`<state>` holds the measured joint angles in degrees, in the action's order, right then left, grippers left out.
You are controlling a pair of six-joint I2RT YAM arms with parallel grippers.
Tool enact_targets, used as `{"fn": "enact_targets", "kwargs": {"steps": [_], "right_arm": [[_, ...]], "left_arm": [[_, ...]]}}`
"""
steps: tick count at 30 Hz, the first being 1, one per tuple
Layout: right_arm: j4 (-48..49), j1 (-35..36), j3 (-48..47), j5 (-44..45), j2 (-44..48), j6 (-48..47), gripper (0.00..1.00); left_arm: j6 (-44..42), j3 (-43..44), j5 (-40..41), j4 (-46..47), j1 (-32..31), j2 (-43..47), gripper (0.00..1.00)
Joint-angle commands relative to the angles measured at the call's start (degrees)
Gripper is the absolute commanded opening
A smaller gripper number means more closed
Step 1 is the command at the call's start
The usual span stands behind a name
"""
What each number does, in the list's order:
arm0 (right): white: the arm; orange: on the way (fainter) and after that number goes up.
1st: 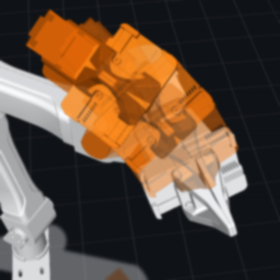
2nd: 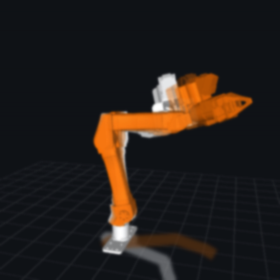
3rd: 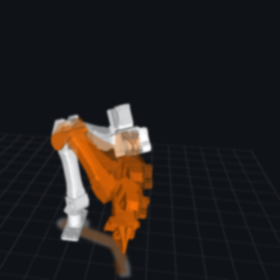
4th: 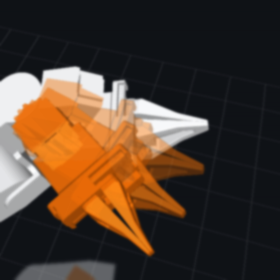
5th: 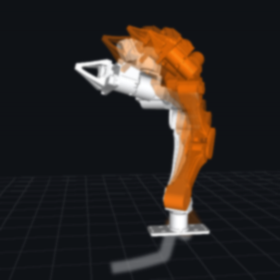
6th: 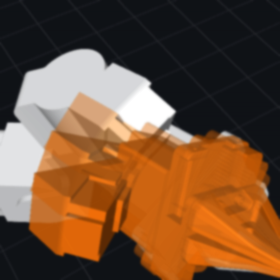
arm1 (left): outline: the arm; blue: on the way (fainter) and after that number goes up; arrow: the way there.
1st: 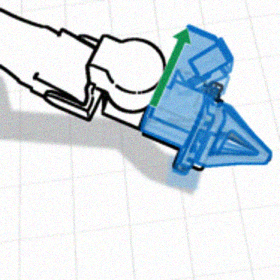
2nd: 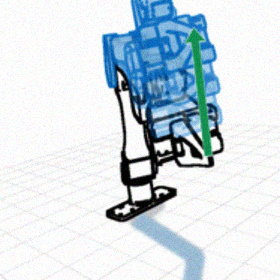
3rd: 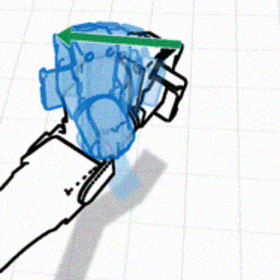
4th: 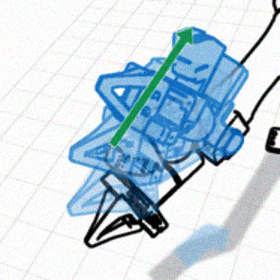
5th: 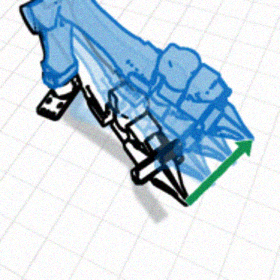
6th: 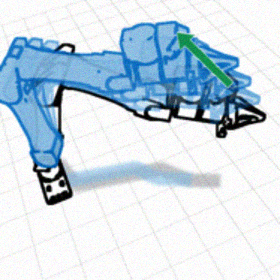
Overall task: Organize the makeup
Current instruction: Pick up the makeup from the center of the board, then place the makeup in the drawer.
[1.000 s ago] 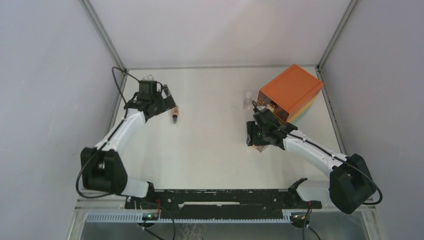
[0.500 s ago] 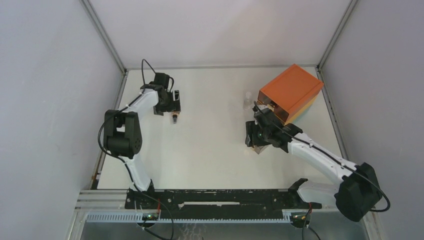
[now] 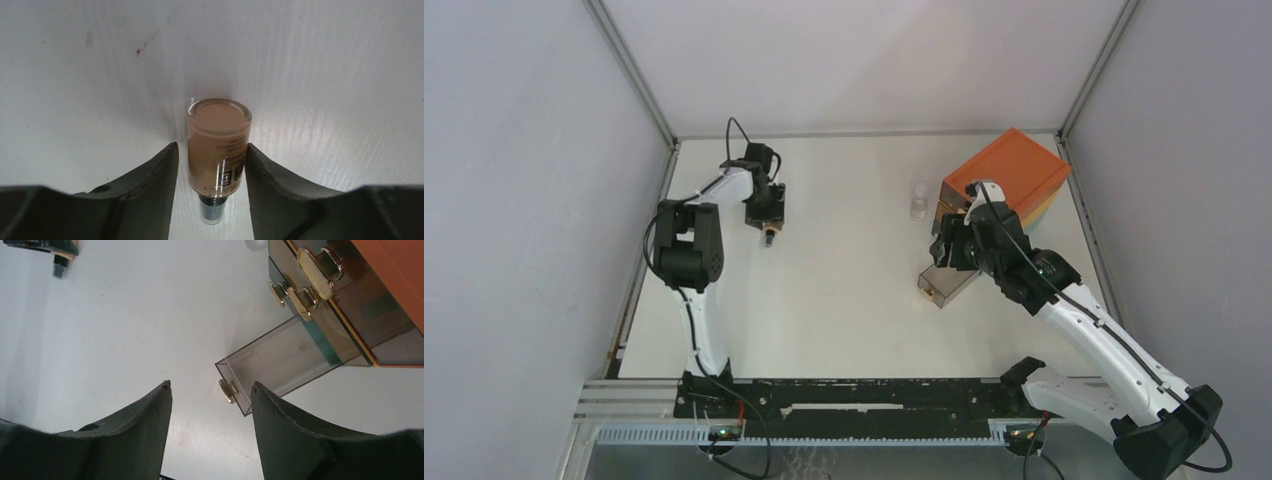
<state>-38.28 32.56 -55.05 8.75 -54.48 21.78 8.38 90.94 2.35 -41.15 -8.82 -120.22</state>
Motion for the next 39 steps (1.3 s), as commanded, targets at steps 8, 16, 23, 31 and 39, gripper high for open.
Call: {"fn": "enact_targets", "kwargs": {"steps": [8, 16, 23, 31, 39], "right_arm": [[-1.4, -3.4, -1.6, 1.5, 3.3, -0.7, 0.67], [-2.9, -8.3, -2.4, 4.0, 5.9, 1.2, 0.66], [-3.7, -12.4, -2.4, 6.7, 11.1, 2.5, 0.66], [-8.0, -14.8, -3.7, 9.3, 17.1, 2.1, 0.66], [-9.4, -16.3, -3.9, 9.2, 18.1, 1.3, 0.66]], "left_arm": [[-3.4, 6.0, -3.0, -3.6, -1.7, 4.4, 0.22], [0.3, 2.7, -11.6, -3.8, -17.1, 20.5, 0.24], [4.1, 9.1, -13.5, 0.3, -37.1, 16.3, 0.24], [4.3, 22.1, -12.3, 0.2, -45.2, 3.4, 0.24], [3.9, 25.4, -13.0, 1.8, -47.9, -1.7, 0.24]]}}
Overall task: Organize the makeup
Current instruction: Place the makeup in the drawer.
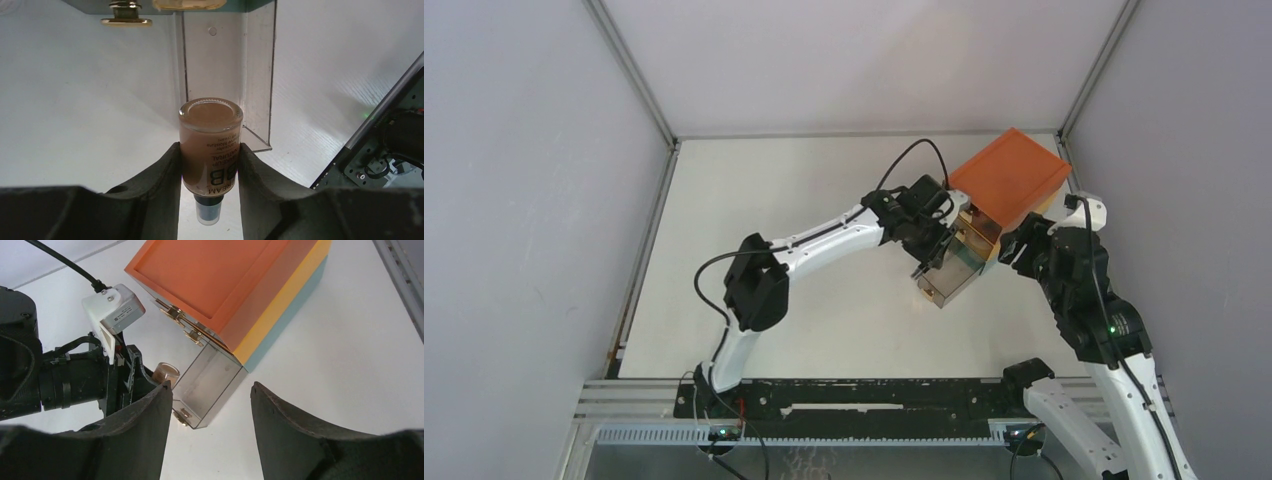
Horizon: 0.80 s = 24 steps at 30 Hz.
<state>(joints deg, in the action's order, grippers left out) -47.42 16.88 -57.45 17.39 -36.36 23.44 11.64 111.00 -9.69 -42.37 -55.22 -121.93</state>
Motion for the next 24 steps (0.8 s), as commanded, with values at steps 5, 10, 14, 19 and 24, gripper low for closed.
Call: {"fn": "enact_targets", "kwargs": {"steps": [5, 10, 14, 19, 24], "right_arm": [[-0.4, -0.8, -2.1, 0.0, -0.6, -0.3, 0.66], [-1.0, -0.9, -2.6, 0.2, -0.6, -0.4, 0.66], [-1.5, -1.0, -2.8, 0.5, -0.4, -0.4, 0.66], [-1.5, -1.1, -2.8, 0.5, -0.5, -0.3, 0.66], [-1.0, -1.2, -2.8, 0.5, -0.1, -0.5, 0.66]], "left_arm": [[1.3, 8.6, -1.9, 3.8, -2.1, -2.7, 0.25], [2.8, 12.5, -2.1, 3.0, -2.2, -5.4, 0.68], [2.8, 13.0, -2.5, 1.6, -2.2, -4.2, 0.82], [1.5, 8.2, -1.5, 1.7, -2.2, 4.4, 0.79], [-1.1, -4.9, 3.7, 6.2, -1.0, 15.4, 0.77]]}}
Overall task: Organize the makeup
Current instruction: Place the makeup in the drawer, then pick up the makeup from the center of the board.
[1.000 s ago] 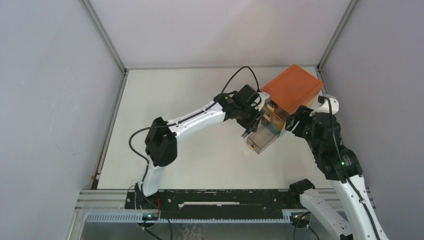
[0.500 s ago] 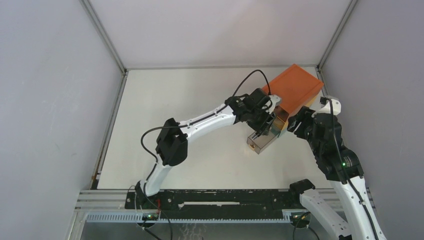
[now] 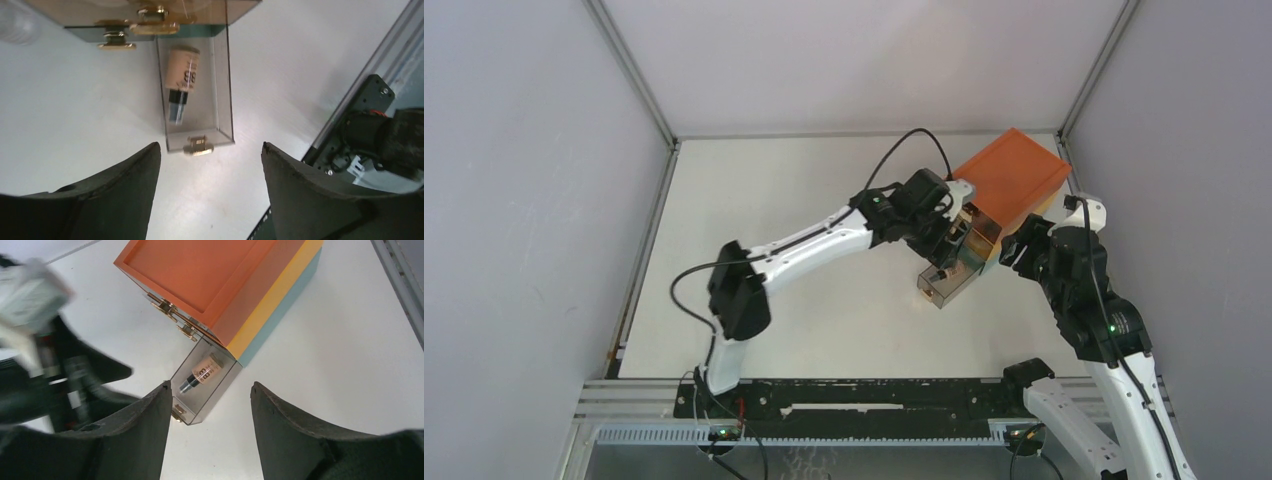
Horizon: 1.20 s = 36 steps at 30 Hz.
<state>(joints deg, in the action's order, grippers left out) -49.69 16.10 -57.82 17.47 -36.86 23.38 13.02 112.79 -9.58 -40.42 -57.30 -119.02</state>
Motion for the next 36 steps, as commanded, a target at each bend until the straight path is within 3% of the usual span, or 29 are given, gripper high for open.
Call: {"fn": "enact_targets", "kwargs": {"steps": [1, 5, 9, 16, 25, 32, 36], "right_arm": [[1.3, -0.4, -2.4, 0.4, 0.4, -0.5, 0.66], [2.1, -0.4, -2.2, -0.6, 0.2, -0.4, 0.66], [2.8, -0.4, -2.2, -1.4, -0.4, -0.5, 0.66], [3.5, -0.4, -2.4, -2.0, -1.3, -0.9, 0.66], [4.5, -0.5, -2.4, -3.0, -3.4, -0.6, 0.66], [5.7, -0.5, -2.4, -4.2, -5.0, -0.6, 0.66], [5.8, -0.5, -2.4, -4.5, -5.4, -0.6, 0.66]], "left_arm": [[-2.6, -8.5, 4.2, 5.0, 2.0, 13.8, 0.77], [-0.7, -11.3, 2.1, 7.1, 7.7, 14.8, 0.77], [1.0, -8.5, 0.3, 7.5, 12.8, 10.6, 0.82], [3.4, 11.8, 0.7, 2.2, 17.9, -5.4, 0.86], [7.0, 17.9, -0.2, 9.4, 18.4, -14.5, 0.99], [8.3, 22.9, 2.4, 12.3, 17.7, -20.7, 0.98], [8.5, 25.9, 4.5, 13.0, 17.2, -24.1, 0.93]]}}
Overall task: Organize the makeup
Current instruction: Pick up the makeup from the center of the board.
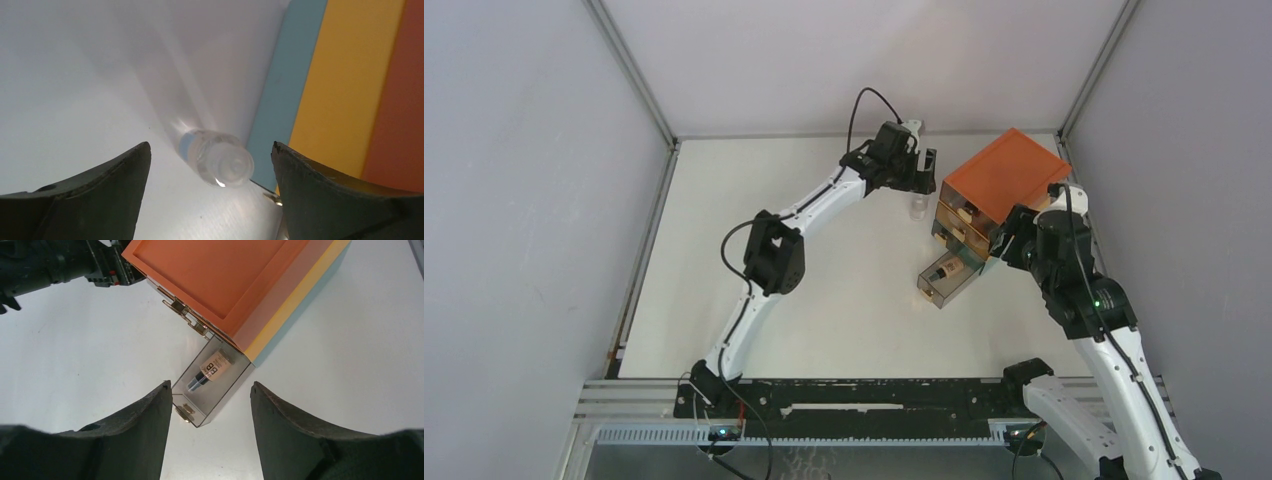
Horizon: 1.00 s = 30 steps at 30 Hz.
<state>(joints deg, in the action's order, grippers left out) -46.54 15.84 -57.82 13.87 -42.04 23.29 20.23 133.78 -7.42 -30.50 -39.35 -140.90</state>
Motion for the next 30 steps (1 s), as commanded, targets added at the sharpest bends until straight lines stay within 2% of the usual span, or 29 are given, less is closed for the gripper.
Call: {"fn": "enact_targets", "kwargs": {"steps": [1, 4, 9, 12, 16, 18, 22, 26, 27, 30], "right_arm": [[2.7, -0.2, -2.4, -0.9, -0.2, -0.5, 0.66], [2.8, -0.2, -2.4, -1.2, -0.3, -0.7, 0.66], [2.9, -0.2, -2.4, -1.5, -0.4, -0.7, 0.66], [3.1, -0.2, -2.4, -1.8, -0.5, -0.6, 0.66], [3.4, -0.2, -2.4, -2.6, -0.8, -0.5, 0.66], [3.5, -0.2, -2.4, -3.8, -1.1, -0.6, 0.66], [4.7, -0.2, -2.7, -9.6, -3.0, -1.2, 0.66], [8.8, 1.2, -2.8, -18.1, -4.3, -1.4, 0.66], [10.6, 1.8, -2.8, -19.7, -4.9, -0.4, 0.66], [15.5, 3.0, -2.8, -25.4, -7.5, 6.3, 0.66]], "left_arm": [[1.2, 4.9, 3.0, 3.5, -0.8, -2.5, 0.90], [0.4, 4.9, 5.3, 3.6, -1.3, -2.8, 0.81], [0.2, 1.1, 7.4, 4.3, -1.3, 0.4, 0.50], [0.7, -3.9, 7.2, 6.3, -1.3, 4.7, 0.37], [1.3, -14.1, 7.5, 10.5, -1.3, 13.6, 0.09], [1.0, -18.1, 8.8, 10.6, -1.1, 18.2, 0.01], [0.6, -26.0, 8.7, 10.5, -0.5, 28.6, 0.00], [-0.3, -34.0, 4.3, 10.8, 0.6, 41.2, 0.00], [-0.5, -37.1, 2.9, 13.1, 0.9, 44.7, 0.00], [-1.9, -51.5, -1.2, 28.9, 1.4, 55.5, 0.00]]}}
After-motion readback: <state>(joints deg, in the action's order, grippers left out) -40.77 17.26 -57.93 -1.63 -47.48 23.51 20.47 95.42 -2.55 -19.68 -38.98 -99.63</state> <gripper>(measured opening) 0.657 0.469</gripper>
